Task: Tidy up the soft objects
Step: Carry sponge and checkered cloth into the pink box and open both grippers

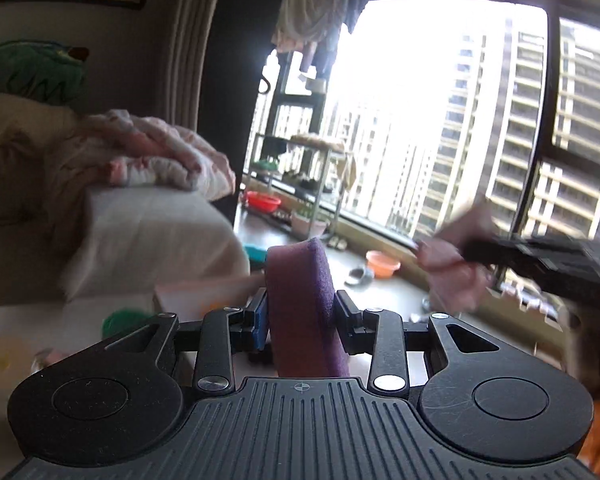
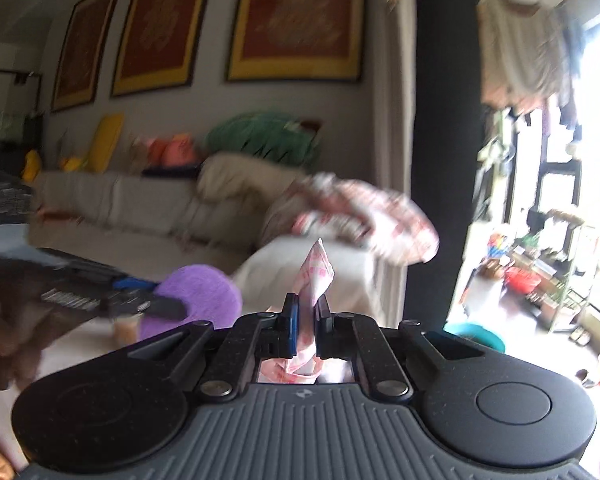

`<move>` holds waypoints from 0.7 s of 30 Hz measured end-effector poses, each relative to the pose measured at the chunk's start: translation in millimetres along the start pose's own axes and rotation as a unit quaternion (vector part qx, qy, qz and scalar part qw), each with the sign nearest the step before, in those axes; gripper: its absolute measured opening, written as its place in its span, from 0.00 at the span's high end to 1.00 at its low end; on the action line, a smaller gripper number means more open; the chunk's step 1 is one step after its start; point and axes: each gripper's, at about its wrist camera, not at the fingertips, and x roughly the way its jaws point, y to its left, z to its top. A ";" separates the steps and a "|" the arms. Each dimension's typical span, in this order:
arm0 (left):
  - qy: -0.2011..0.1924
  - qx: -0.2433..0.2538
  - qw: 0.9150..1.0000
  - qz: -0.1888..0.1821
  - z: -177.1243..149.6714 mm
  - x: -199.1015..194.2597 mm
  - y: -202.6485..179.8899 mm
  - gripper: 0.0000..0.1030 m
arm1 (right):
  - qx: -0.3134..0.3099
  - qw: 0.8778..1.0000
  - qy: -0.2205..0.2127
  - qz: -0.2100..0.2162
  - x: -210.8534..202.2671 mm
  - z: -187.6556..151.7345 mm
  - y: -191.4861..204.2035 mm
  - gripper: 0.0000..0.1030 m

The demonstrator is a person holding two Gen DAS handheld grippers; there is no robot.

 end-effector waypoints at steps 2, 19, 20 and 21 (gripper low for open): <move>-0.004 -0.048 0.999 -0.017 16.5 32.3 18.4 0.61 | 0.010 1.000 -0.004 -0.015 -0.2 -0.1 -9.4 0.93; 0.003 -0.155 0.986 0.059 -1.7 50.7 111.4 0.62 | 0.122 0.986 0.105 0.042 149.1 -5.0 -37.9 0.93; -0.002 -0.155 0.986 0.065 -1.3 35.5 113.8 0.62 | 0.120 0.985 0.116 0.045 165.9 -3.4 -35.2 0.93; -0.005 -0.156 0.985 0.074 -2.9 22.2 118.0 0.62 | 0.117 0.983 0.134 0.046 185.0 -4.7 -32.3 0.93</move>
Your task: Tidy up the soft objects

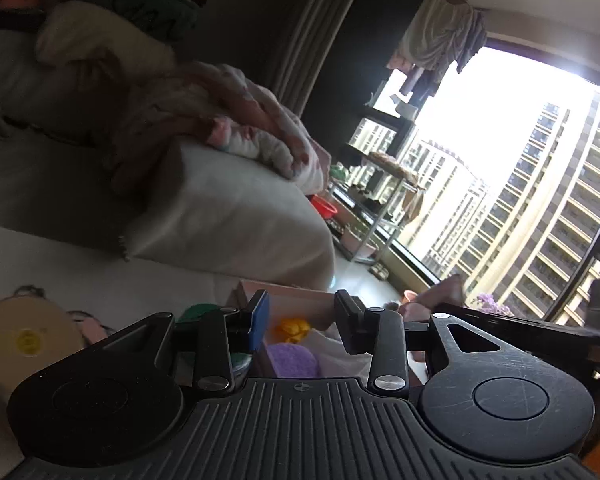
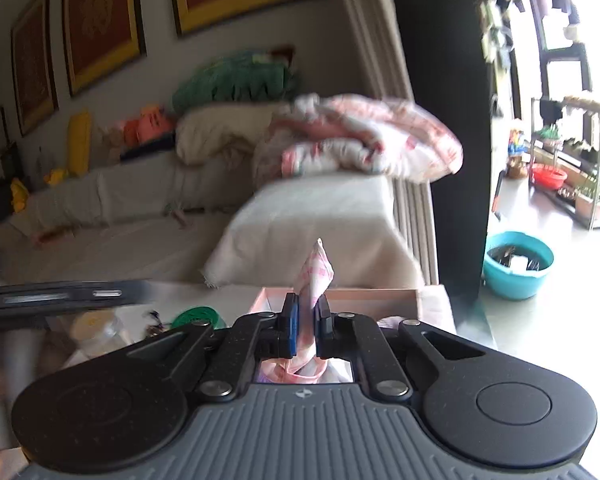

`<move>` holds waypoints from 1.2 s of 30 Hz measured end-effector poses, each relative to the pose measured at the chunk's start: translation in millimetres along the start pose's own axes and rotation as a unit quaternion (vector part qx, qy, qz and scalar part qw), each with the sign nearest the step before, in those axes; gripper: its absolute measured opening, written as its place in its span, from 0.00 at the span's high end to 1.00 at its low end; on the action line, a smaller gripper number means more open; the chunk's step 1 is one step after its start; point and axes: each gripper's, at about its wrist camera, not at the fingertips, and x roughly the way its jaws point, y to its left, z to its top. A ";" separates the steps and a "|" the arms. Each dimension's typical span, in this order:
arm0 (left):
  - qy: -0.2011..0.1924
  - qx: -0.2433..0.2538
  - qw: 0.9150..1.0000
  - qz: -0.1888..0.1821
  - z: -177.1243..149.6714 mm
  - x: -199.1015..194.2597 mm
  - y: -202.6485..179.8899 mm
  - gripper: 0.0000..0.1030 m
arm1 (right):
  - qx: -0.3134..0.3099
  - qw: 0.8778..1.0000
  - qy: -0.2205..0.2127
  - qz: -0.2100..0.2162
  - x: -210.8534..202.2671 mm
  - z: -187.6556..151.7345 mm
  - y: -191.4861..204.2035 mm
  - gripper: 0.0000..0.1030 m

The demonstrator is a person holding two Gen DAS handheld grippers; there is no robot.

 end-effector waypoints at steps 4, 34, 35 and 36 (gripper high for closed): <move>-0.012 -0.018 0.999 0.039 -8.2 -40.9 28.6 0.62 | 0.044 0.986 0.163 0.012 93.8 -6.1 -12.7 0.93; 0.111 0.031 0.971 0.207 -82.2 -3.1 29.2 0.65 | -0.084 0.992 0.095 0.011 30.3 3.0 54.9 0.45; 0.113 0.031 0.969 0.216 -83.1 1.4 30.7 0.65 | -0.092 0.991 0.096 0.018 29.5 -0.8 59.4 0.45; 0.116 0.033 0.968 0.221 -83.6 4.4 31.6 0.65 | -0.097 0.991 0.095 0.023 28.5 -4.7 62.5 0.45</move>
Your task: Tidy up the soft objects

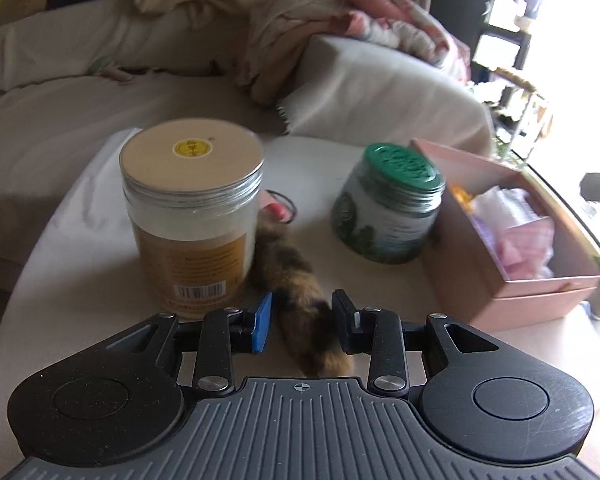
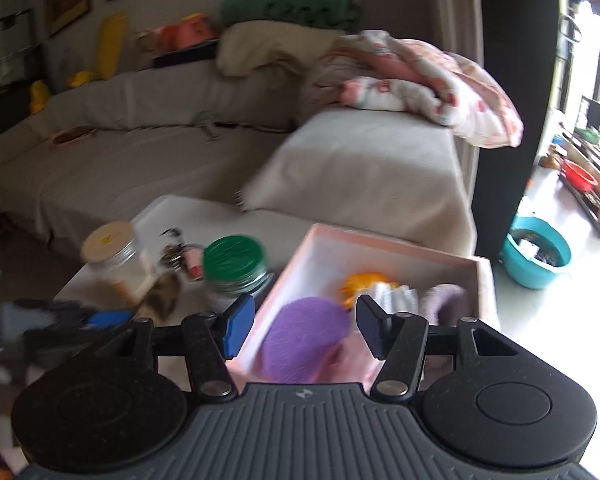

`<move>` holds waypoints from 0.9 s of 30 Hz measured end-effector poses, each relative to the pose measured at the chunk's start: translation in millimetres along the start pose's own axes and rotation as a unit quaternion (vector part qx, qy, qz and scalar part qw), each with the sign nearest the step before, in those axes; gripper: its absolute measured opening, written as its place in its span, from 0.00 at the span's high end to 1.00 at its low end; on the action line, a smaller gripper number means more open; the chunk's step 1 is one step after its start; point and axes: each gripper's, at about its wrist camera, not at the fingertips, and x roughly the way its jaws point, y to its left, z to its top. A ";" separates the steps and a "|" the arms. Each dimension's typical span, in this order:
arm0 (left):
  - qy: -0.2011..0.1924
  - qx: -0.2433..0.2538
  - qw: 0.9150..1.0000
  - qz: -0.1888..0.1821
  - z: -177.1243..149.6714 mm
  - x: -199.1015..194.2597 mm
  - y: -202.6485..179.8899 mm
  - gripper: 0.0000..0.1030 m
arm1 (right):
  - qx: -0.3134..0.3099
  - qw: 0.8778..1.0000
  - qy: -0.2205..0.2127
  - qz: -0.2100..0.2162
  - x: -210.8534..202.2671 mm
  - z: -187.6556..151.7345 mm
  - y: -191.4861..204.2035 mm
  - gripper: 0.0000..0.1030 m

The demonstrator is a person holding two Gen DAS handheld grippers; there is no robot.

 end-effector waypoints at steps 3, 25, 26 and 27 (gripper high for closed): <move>0.003 0.021 1.000 -0.010 -3.0 2.0 -0.8 0.81 | 0.001 1.000 -0.003 0.016 -0.6 -5.5 8.6 0.45; -0.081 -0.032 0.983 -0.161 -26.2 -69.9 88.0 0.84 | -0.211 0.949 0.210 0.104 189.6 106.8 129.3 0.78; -0.091 -0.037 0.982 -0.161 -26.2 -69.7 95.5 0.84 | -0.218 0.944 0.228 0.100 204.9 107.3 131.7 0.78; -0.099 -0.045 0.981 -0.162 -26.2 -69.8 104.8 0.84 | -0.221 0.940 0.241 0.095 216.7 107.5 133.4 0.78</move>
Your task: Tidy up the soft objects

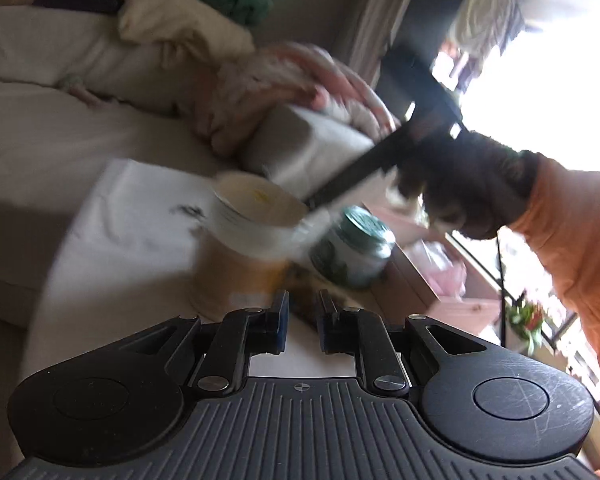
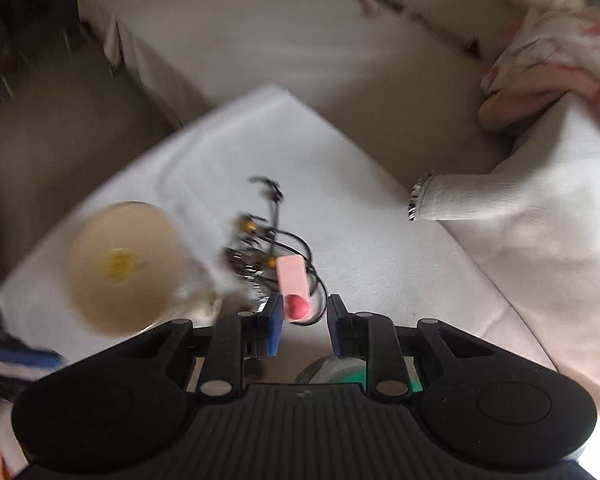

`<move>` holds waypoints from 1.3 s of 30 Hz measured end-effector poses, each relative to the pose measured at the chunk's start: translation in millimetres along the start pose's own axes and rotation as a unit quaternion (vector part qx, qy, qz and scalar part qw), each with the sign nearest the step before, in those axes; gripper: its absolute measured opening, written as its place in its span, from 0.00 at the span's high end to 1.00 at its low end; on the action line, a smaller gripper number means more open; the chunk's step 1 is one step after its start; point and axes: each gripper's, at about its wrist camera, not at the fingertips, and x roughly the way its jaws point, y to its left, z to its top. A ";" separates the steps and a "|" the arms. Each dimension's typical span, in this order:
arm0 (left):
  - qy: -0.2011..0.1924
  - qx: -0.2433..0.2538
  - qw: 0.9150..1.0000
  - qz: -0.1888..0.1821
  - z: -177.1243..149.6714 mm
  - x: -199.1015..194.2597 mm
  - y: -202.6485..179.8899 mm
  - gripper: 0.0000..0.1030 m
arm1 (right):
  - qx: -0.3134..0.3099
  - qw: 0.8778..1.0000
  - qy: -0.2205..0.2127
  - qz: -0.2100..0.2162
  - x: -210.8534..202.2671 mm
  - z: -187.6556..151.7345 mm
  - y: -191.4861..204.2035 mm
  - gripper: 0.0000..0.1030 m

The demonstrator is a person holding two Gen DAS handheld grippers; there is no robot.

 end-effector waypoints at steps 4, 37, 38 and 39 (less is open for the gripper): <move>-0.029 -0.047 0.998 -0.006 2.8 -12.0 37.7 0.84 | -0.028 0.999 0.041 0.019 28.7 14.4 3.4 0.78; 0.078 -0.013 0.996 0.049 -6.4 34.9 -13.2 0.84 | 0.041 0.985 -0.004 0.167 -66.2 -143.4 37.4 0.81; 0.081 -0.013 0.995 0.052 -7.1 36.0 -15.6 0.84 | 0.042 0.984 0.004 0.171 -60.2 -151.2 43.8 0.81; 0.084 -0.014 0.995 0.056 -7.4 37.0 -17.4 0.84 | 0.040 0.984 0.013 0.171 -56.7 -159.0 47.5 0.80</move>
